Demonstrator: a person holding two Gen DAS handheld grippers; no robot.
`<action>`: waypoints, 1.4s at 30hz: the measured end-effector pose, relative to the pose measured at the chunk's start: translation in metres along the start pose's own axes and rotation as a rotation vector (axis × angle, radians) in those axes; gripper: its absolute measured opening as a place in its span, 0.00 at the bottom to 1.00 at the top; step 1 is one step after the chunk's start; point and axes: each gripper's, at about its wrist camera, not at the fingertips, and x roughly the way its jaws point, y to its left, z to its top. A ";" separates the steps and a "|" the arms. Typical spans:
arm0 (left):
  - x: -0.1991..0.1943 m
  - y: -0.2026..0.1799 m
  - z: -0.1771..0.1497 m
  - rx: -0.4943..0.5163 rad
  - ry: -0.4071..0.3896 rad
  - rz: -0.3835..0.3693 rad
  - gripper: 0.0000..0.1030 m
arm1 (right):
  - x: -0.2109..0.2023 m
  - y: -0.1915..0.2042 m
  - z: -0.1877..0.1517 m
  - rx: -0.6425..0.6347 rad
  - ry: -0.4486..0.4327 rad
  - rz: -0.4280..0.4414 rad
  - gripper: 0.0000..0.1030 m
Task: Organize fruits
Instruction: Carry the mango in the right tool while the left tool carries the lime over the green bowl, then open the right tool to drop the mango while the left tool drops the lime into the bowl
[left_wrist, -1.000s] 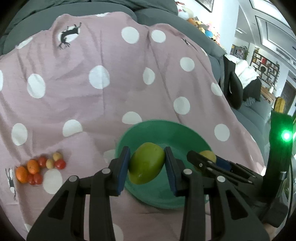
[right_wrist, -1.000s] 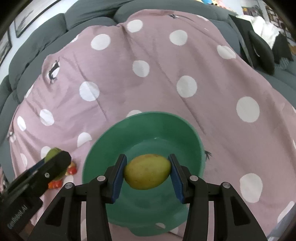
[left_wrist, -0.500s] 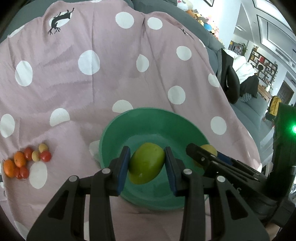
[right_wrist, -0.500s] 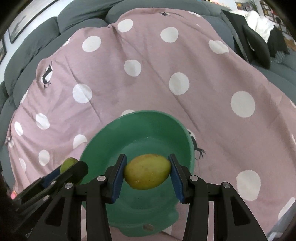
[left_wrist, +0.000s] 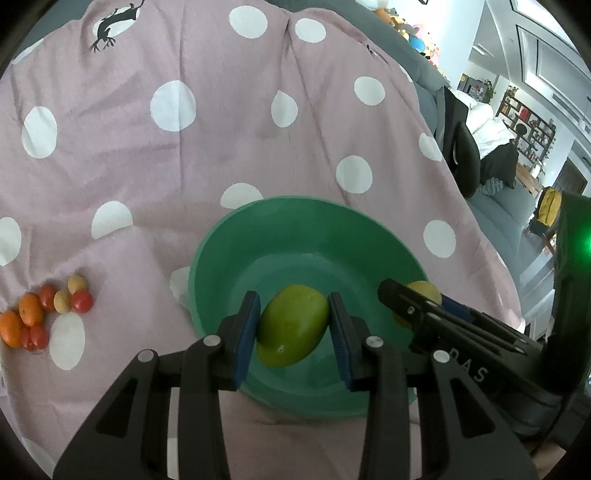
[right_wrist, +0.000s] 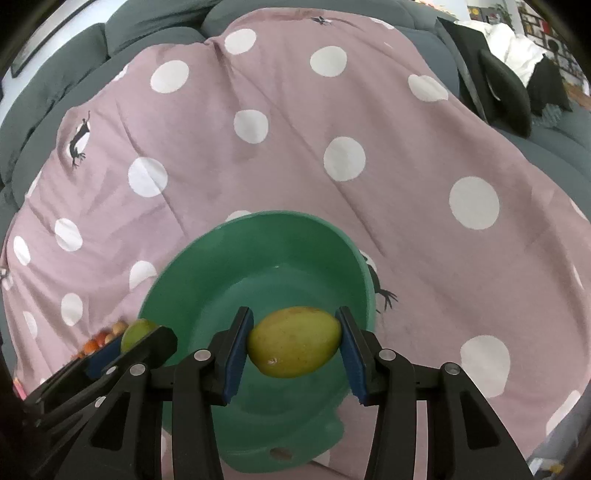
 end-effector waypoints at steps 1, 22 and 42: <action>0.001 0.000 -0.001 0.002 0.001 0.002 0.36 | 0.000 0.000 0.000 0.001 0.003 -0.002 0.47; 0.012 0.002 -0.002 0.002 0.040 0.012 0.36 | 0.003 0.002 -0.001 -0.017 0.016 -0.045 0.47; -0.046 0.041 -0.009 -0.055 -0.049 0.090 0.70 | -0.004 0.022 -0.003 -0.089 -0.026 -0.040 0.57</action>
